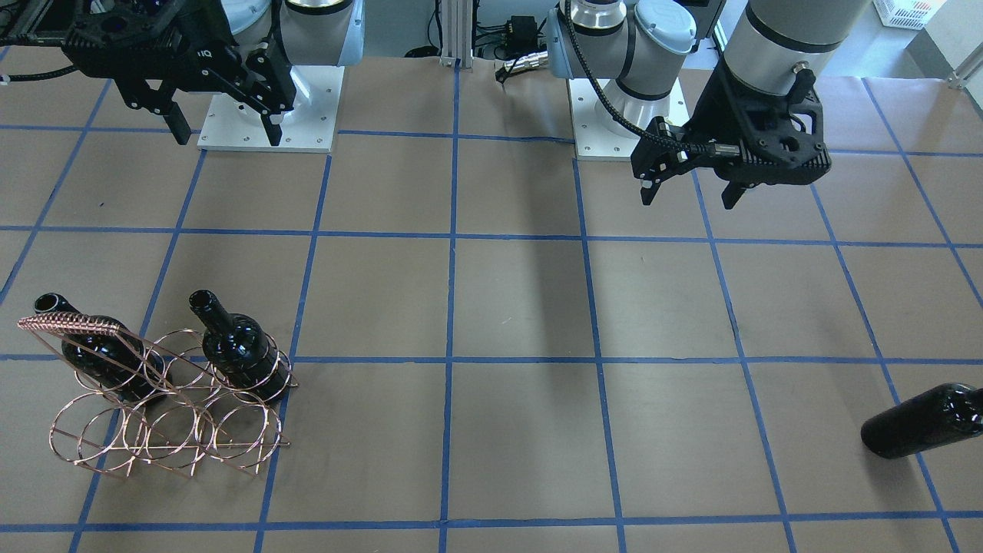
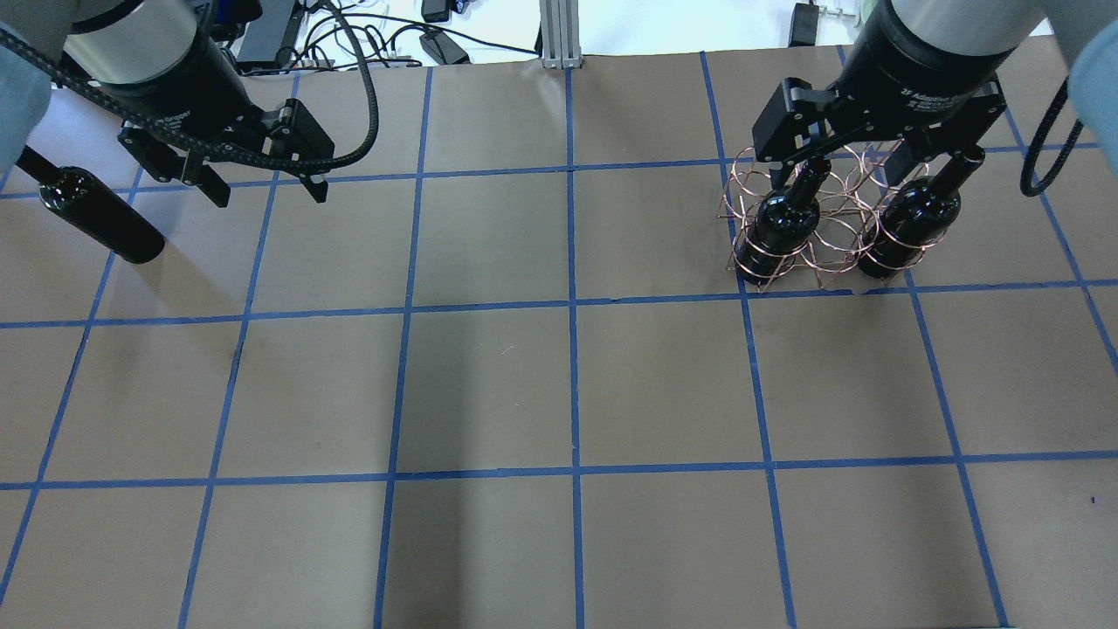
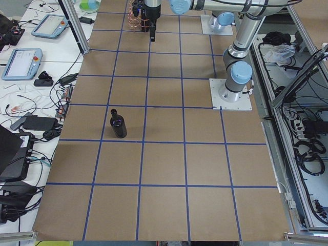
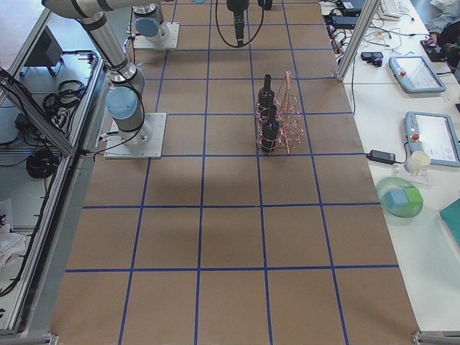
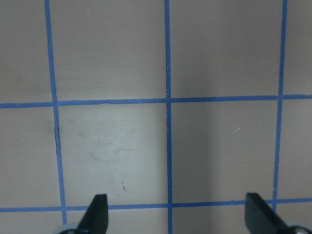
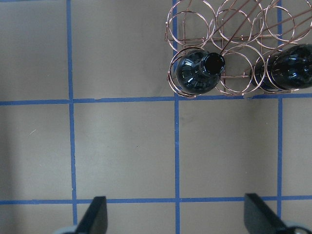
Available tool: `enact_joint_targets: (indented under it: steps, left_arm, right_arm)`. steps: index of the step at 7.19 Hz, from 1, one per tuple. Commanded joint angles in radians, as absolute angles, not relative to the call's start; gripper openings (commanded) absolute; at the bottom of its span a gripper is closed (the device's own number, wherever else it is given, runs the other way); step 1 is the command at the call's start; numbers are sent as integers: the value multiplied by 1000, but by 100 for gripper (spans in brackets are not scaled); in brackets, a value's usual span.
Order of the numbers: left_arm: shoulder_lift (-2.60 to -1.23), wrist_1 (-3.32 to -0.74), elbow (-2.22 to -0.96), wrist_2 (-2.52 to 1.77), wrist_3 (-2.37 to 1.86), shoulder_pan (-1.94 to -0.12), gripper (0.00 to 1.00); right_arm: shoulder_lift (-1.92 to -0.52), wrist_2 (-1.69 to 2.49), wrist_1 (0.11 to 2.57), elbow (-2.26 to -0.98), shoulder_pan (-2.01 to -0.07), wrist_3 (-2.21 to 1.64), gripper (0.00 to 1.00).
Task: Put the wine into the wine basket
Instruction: 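Move the left gripper toward the dark wine bottle at the far edge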
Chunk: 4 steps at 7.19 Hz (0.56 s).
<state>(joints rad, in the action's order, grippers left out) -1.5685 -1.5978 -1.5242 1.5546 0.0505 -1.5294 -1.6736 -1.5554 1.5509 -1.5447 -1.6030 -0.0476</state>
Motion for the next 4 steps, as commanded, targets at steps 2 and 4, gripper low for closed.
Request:
enact_joint_targets:
  steps: [2, 4]
  left_arm:
    - [-1566, -1601, -1523, 1555, 49, -1529, 100]
    - [-1569, -1601, -1525, 1560, 51, -1511, 100]
  right_arm:
    - [-1674, -1555, 1551, -1545, -1603, -48, 100]
    - [-1672, -1557, 1549, -1545, -1603, -46, 100]
